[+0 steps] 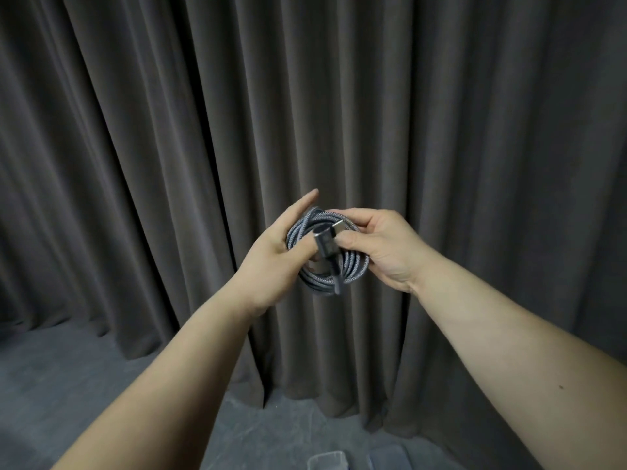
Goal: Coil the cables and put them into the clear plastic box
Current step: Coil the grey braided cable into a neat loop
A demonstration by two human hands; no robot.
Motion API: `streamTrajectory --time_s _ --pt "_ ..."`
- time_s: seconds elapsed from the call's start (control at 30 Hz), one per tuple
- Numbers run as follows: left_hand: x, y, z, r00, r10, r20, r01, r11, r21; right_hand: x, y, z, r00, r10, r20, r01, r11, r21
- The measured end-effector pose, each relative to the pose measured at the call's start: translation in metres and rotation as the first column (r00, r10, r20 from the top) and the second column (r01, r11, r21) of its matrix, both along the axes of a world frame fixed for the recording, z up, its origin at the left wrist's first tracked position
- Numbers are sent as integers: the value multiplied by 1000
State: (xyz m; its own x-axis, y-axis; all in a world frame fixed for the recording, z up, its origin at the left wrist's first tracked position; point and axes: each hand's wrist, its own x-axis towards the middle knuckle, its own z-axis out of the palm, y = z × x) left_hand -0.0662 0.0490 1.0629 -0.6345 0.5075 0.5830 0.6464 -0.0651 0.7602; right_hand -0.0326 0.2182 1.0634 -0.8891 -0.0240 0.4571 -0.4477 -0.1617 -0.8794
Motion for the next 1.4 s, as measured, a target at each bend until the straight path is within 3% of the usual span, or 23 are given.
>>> streamTrajectory --time_s 0.2,0.27,0.33,0.4,0.47,0.53,0.6,0.67,0.8,0.87,1.07,1.2,1.3,1.4 --pt "-5 4 -15 996 70 -53 -61 987 152 0 -4 -4 996 68 59 -63 995 -74" --pt "-10 7 -19 986 159 -57 -144 968 205 -1 -2 -6 997 -27 69 32 997 -74" --pt "-16 6 -23 966 259 -15 -246 934 258 1 3 -8 965 -261 -12 261 963 66" --pt "-21 2 -25 936 350 45 -347 891 291 9 6 -12 874 -421 -242 479 831 283" --pt "-22 1 -26 909 409 82 -414 864 287 16 -1 -18 821 -342 -458 557 655 510" --pt "-21 3 -27 905 416 92 -425 863 275 16 -14 -22 812 -225 -539 572 491 657" --pt "-18 7 -27 909 408 86 -416 872 257 15 -25 -22 781 -223 -584 619 408 671" --pt "-17 7 -27 907 416 58 -417 874 250 14 -27 -20 737 -319 -596 672 444 593" --pt "-19 2 -32 900 437 12 -430 881 194 17 -32 -6 823 -439 -362 553 767 327" --pt "-20 0 -31 898 441 3 -431 876 215 19 -31 0 858 -443 -259 488 862 140" --pt "-23 -3 -24 914 402 44 -397 872 285 25 -22 4 886 -449 -114 437 892 -115" --pt "-19 3 -33 933 326 155 -361 860 362 21 -16 -9 920 -332 206 384 869 -313" --pt "-16 10 -41 938 225 265 -322 848 421 14 -16 -16 873 -235 426 410 828 -383" --pt "-13 16 -41 941 167 296 -291 846 448 10 -14 -17 823 -186 536 445 798 -406"
